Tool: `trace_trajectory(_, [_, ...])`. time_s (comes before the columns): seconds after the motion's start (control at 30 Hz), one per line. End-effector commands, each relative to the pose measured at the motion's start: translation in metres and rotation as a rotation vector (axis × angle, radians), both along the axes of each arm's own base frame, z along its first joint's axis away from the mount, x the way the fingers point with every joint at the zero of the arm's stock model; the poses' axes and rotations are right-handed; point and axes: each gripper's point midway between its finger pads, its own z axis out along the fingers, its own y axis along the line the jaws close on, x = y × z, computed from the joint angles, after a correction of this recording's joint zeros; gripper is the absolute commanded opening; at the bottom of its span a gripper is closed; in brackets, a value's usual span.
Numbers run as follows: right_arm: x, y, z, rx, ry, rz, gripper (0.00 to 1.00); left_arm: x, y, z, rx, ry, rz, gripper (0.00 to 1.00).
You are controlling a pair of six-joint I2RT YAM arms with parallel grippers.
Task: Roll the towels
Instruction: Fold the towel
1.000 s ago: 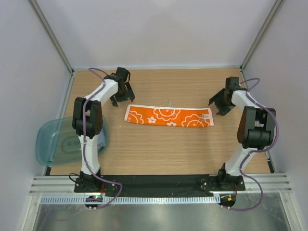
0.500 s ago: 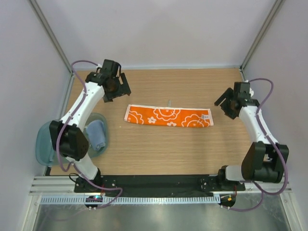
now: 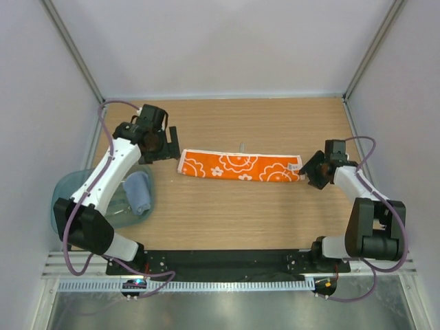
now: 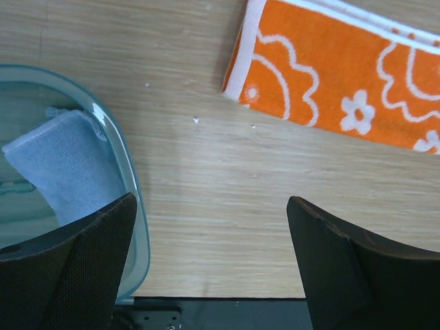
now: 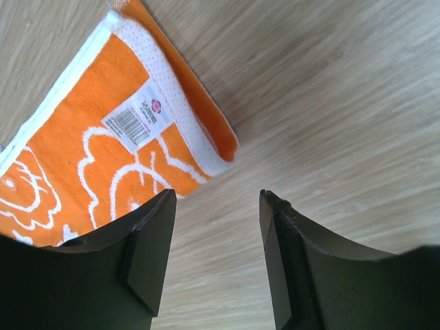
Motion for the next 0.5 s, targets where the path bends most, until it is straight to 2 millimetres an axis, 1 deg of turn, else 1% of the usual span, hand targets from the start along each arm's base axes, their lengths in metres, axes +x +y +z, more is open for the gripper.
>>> trace_trajectory(0.0, [0.021,-0.001,0.001,0.005,-0.067,-0.017,0.57,0.005,-0.001,-0.004,-0.002,-0.03,-0.027,0.9])
trace_trajectory(0.07, [0.023,-0.001,-0.007,0.012,-0.051,-0.019,0.55,0.005,-0.001,-0.012,0.004,-0.011,-0.027,0.9])
trace_trajectory(0.2, [0.022,-0.001,-0.018,0.013,-0.029,-0.023,0.52,0.003,0.0,-0.019,0.011,0.003,-0.031,0.89])
trace_trajectory(0.47, [0.018,-0.001,-0.032,0.015,-0.007,-0.031,0.5,0.001,0.001,-0.023,0.009,0.007,-0.031,0.89])
